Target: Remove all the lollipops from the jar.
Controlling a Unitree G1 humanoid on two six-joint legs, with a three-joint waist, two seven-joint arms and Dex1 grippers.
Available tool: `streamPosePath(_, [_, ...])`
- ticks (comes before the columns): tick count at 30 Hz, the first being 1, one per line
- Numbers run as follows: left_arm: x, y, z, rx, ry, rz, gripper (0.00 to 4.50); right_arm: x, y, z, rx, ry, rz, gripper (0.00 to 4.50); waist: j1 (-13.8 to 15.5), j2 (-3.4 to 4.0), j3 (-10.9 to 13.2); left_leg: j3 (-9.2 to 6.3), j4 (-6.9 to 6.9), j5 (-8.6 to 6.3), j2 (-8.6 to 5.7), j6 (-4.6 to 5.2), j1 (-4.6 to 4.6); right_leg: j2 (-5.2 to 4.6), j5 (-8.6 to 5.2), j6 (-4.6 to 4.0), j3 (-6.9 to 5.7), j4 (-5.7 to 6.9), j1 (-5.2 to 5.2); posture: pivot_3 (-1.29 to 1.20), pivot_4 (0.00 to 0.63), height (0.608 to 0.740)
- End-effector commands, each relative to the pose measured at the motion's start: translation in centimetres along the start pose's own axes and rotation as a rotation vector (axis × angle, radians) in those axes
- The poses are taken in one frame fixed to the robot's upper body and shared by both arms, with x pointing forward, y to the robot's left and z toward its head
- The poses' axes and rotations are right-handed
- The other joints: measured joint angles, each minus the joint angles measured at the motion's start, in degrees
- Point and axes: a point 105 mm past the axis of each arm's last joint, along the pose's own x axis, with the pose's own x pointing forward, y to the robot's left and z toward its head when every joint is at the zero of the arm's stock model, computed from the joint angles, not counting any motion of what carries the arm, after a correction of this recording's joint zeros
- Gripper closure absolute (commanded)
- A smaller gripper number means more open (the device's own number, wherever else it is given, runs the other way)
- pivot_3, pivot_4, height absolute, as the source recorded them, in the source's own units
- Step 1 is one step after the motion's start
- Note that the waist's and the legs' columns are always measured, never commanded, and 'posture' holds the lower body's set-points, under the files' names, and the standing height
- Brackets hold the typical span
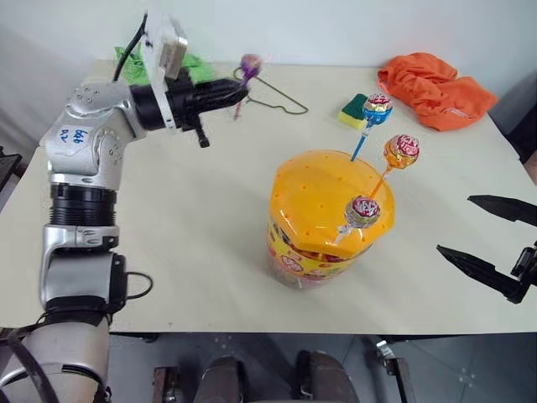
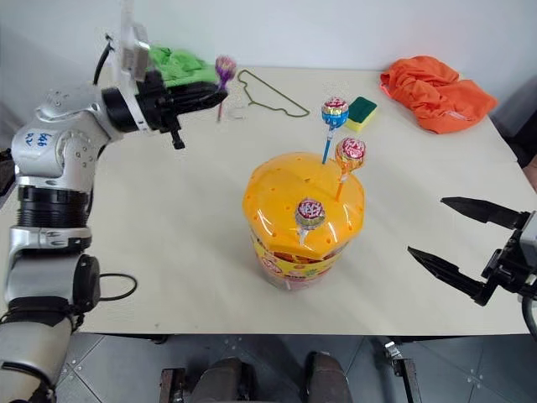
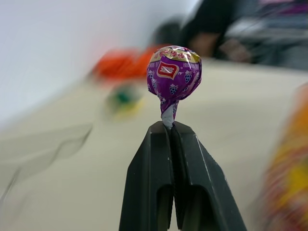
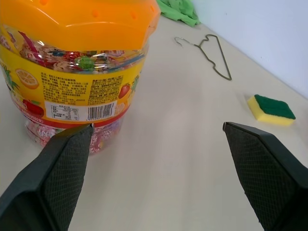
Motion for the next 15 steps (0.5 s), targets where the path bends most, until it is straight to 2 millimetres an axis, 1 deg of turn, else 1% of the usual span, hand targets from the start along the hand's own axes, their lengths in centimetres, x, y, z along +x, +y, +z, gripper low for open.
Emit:
streamPosePath(1, [-1.7,1.5,-2.2,-0.002,0.174,0.138,4.48,0.3,0.1,0.4,-0.021,-0.019,0.02,0.0,0.0,-0.01,0.0,0.0,0.0,0.0,0.0,0.0,-0.02,0.0,0.0,0.0,0.0,0.0,-0.02,0.0,0.15,0.74])
streamPosePath(2, [-2.3,1.8,-3.4,-0.019,0.241,0.163,4.48,0.4,0.2,0.5,-0.017,-0.028,0.028,0.0,0.0,-0.02,0.0,0.01,0.01,0.0,0.0,0.0,-0.03,0.0,0.0,0.0,0.0,0.0,-0.02,0.0,0.15,0.74])
streamPosePath(3, [-3.0,2.1,-5.0,-0.052,0.339,0.199,4.48,0.6,0.3,0.6,-0.013,-0.042,0.039,0.0,0.1,-0.01,0.0,0.0,0.01,0.0,0.0,0.0,-0.04,-0.01,0.0,0.0,-0.01,0.0,-0.02,0.0,0.15,0.74])
streamPosePath(5, [-4.2,2.5,-6.9,-0.104,0.447,0.256,4.48,0.7,0.5,0.9,-0.012,-0.075,0.065,0.0,0.2,-0.02,0.0,0.0,0.02,0.0,0.0,0.0,-0.04,-0.01,0.0,0.0,-0.01,-0.01,-0.01,0.0,0.15,0.74])
streamPosePath(8, [-5.7,2.9,-8.8,-0.149,0.565,0.315,4.48,0.6,0.6,1.6,-0.01,-0.116,0.094,0.0,0.3,-0.03,0.0,0.0,0.03,0.0,-0.01,0.0,-0.04,-0.01,0.0,0.01,-0.01,0.0,0.0,0.0,0.15,0.74])
streamPosePath(11, [-7.3,3.8,-10.5,-0.194,0.662,0.409,4.48,0.5,0.9,2.5,0.01,-0.156,0.13,0.0,0.4,-0.03,0.0,0.0,0.04,0.0,-0.01,0.0,-0.05,-0.01,0.0,0.01,-0.01,-0.01,0.0,0.0,0.15,0.74])
streamPosePath(15, [-9.3,4.2,-12.5,-0.25,0.816,0.5,4.48,0.7,0.5,2.3,0.01,-0.151,0.107,0.0,0.1,-0.04,0.0,0.04,0.03,0.0,-0.01,0.0,-0.04,0.0,0.0,0.01,0.0,0.0,-0.01,0.0,0.15,0.74])
